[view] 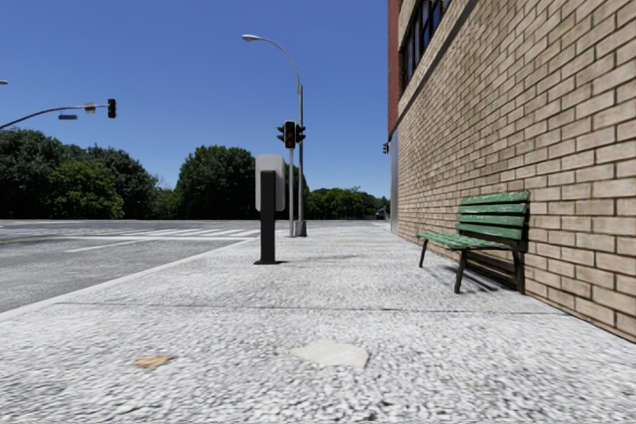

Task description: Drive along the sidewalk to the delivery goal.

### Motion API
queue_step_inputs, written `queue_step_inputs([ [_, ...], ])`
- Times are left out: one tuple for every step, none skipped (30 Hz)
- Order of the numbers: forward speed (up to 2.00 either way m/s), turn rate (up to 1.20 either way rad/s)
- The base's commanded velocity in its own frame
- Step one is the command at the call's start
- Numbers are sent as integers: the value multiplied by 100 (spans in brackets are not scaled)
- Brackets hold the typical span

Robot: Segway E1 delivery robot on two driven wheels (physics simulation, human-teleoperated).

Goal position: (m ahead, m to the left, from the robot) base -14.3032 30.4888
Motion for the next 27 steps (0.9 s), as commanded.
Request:
queue_step_inputs([
  [200, 0],
  [200, 0],
  [200, 0],
  [200, 0],
  [200, 0],
  [200, 0],
  [200, 0],
  [200, 0],
  [200, 0],
  [200, 0],
  [200, 0],
  [200, 0],
  [200, 0],
  [200, 0],
  [200, 0],
  [200, 0],
  [200, 0],
  [200, 0],
  [200, -3],
  [200, -6],
  [200, -6],
  [200, -9],
  [200, -12],
  [200, -13],
  [200, -13],
  [200, -13],
  [200, -8],
])
